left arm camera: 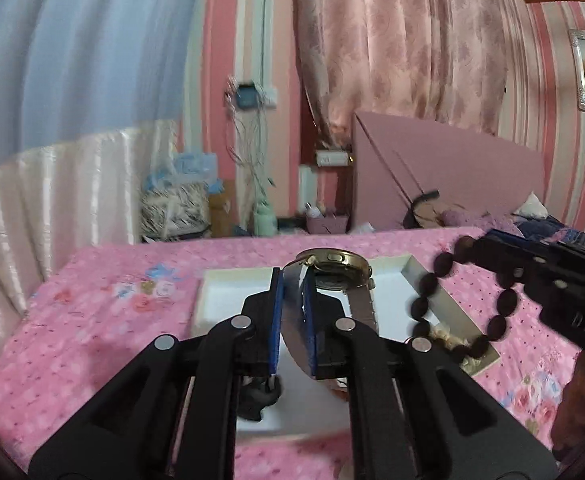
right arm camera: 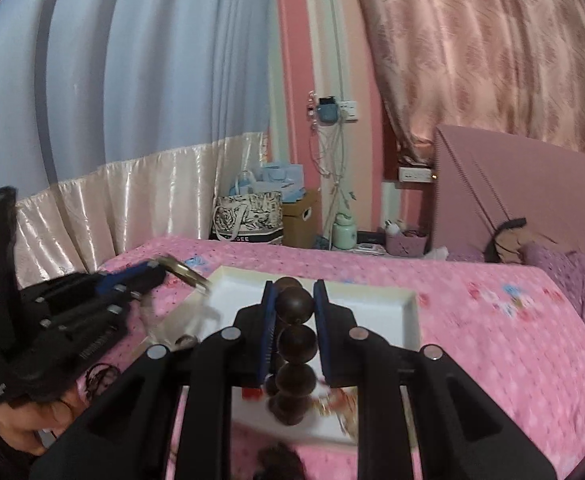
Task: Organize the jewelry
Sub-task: 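Carry the watch and bead bracelet over the white tray and release both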
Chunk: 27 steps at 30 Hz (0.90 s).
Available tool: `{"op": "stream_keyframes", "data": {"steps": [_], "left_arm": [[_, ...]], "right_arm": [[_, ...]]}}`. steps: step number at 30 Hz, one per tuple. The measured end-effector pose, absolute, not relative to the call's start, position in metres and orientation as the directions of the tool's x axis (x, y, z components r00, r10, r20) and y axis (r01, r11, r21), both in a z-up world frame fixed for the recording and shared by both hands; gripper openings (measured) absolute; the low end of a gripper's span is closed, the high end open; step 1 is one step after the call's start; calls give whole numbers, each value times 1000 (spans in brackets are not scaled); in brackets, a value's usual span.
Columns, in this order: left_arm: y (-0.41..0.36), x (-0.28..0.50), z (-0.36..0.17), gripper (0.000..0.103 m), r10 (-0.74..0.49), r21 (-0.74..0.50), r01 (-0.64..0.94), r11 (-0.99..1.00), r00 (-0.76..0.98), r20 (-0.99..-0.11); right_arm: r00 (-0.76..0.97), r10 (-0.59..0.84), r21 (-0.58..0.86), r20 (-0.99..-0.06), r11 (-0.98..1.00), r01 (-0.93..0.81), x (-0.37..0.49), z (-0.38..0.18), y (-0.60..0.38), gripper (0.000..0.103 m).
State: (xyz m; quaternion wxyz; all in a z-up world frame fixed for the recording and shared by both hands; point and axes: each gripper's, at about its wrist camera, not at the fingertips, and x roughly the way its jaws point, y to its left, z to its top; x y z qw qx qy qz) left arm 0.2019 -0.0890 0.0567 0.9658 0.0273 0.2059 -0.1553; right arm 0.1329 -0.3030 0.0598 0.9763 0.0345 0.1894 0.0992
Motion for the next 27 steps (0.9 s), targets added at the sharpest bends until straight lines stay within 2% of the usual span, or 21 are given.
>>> {"op": "stream_keyframes", "data": {"steps": [9,14,21,27], "left_arm": [[-106,245,20,7,-280,-21,303,953,849,-447],[-115,251,4,7,-263,6,301,954,842,-471],[-112,255,-9,7,-261,-22,292,956,815,-517],[-113,265,-22,7,-245,-17,283,959,797,-553]], "right_arm": [[896,202,126,-397,978,-165,171,34,-311,19],[861,234,141,-451,972,-190,177,11,-305,19],[823,263,162,-503,964,-209,186,-2,-302,19],[806,200,153,-557,979,-137,195,-15,-314,19]]}}
